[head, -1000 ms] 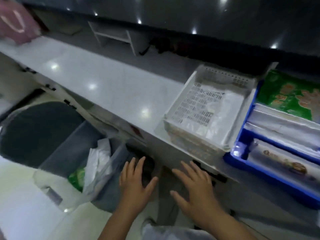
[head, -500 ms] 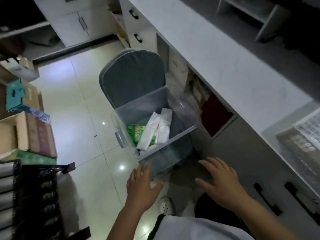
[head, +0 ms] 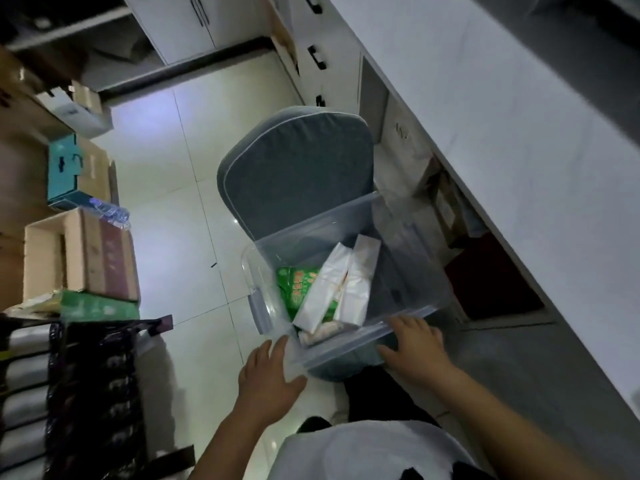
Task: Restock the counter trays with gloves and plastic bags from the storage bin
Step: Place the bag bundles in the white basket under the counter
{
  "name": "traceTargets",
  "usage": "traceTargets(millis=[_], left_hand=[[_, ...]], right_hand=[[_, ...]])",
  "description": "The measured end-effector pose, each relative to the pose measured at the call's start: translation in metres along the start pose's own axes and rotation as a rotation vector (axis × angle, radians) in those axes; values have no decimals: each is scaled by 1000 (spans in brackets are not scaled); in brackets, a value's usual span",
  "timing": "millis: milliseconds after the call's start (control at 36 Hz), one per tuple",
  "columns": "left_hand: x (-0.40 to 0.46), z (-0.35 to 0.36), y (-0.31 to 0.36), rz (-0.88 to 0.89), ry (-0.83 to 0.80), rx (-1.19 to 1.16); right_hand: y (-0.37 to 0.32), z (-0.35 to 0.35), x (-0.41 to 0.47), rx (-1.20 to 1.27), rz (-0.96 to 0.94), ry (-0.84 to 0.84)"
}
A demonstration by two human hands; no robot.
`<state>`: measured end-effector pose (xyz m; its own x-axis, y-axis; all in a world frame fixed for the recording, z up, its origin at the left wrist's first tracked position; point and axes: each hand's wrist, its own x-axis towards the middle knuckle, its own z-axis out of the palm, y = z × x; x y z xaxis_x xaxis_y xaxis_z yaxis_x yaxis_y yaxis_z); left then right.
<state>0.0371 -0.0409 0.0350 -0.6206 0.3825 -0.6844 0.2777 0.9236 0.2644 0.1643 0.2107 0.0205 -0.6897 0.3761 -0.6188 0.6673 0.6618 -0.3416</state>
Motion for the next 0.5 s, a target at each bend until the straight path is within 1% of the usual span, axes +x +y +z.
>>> traceTargets(millis=[56,139,167,222,333,361,444,500], left_hand=[[24,-10,4,-4,-1,21],[66,-21,15,5,1,56],[81,-23,18,1,-4,42],[109,-23,23,-22,-48,-21],[164,-11,25,-116,-199,-115],[177,-7,25,-126,-244,-113],[218,3,26,-143,-356,-87],[244,13,28,-172,-363,-115]], right_hand=[[4,2,30,-10,1,-57],[12,5,64,-86,5,-163],[16,8,71,-116,12,-173],[25,16,79,-167,46,-143],[38,43,83,-275,112,-101],[39,50,83,-269,111,-78],[43,69,79,-193,104,61],[48,81,73,-177,127,114]])
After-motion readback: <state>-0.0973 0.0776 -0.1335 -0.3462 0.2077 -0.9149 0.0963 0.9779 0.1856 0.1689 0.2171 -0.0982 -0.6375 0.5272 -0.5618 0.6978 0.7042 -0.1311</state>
